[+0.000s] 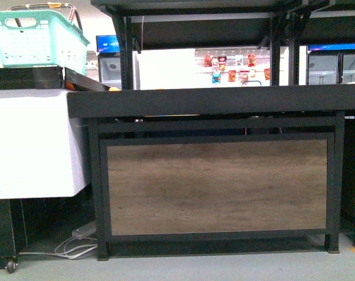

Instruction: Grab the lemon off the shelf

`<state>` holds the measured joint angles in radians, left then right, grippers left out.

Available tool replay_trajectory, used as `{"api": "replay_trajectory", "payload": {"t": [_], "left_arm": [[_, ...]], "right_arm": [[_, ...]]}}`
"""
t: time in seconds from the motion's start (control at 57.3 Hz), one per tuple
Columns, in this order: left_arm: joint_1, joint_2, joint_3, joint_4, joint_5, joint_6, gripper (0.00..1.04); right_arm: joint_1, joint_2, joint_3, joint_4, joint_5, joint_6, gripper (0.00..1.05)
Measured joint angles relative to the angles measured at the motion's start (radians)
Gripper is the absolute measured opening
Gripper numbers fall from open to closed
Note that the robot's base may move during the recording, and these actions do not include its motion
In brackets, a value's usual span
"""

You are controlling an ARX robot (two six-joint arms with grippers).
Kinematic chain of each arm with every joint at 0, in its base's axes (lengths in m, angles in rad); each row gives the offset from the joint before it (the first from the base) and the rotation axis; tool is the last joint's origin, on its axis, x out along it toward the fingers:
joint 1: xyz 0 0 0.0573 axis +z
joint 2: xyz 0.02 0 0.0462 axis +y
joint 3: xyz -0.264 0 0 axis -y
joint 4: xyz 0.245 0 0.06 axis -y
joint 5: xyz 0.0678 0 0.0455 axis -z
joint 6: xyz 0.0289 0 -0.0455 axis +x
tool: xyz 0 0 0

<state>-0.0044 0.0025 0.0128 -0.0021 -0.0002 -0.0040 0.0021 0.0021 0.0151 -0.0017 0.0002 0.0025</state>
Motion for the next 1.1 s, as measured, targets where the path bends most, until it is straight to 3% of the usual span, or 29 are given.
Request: {"api": "replay_trajectory", "payload": {"t": [1.1], "left_arm": [[0.0, 0.0, 0.0, 0.0, 0.0, 0.0, 0.97]], "right_arm": [[0.0, 0.0, 0.0, 0.0, 0.0, 0.0, 0.97]]}}
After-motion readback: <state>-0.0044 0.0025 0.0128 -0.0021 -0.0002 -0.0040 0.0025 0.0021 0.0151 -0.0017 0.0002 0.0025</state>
